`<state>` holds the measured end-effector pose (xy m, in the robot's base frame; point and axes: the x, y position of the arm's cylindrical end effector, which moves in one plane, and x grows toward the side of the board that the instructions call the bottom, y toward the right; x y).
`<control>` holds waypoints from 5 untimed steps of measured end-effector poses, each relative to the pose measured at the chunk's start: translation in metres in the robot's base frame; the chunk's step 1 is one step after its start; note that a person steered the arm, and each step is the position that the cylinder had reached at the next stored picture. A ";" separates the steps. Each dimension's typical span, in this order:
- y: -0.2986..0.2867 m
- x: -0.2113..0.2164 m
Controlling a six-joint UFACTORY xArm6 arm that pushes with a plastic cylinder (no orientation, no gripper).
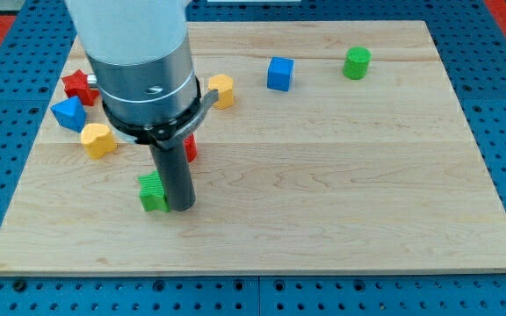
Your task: Slide the green star to the left of the red circle
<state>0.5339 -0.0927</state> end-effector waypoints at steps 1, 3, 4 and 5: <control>0.011 0.007; -0.002 0.031; -0.017 0.033; -0.017 0.027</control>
<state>0.5612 -0.1095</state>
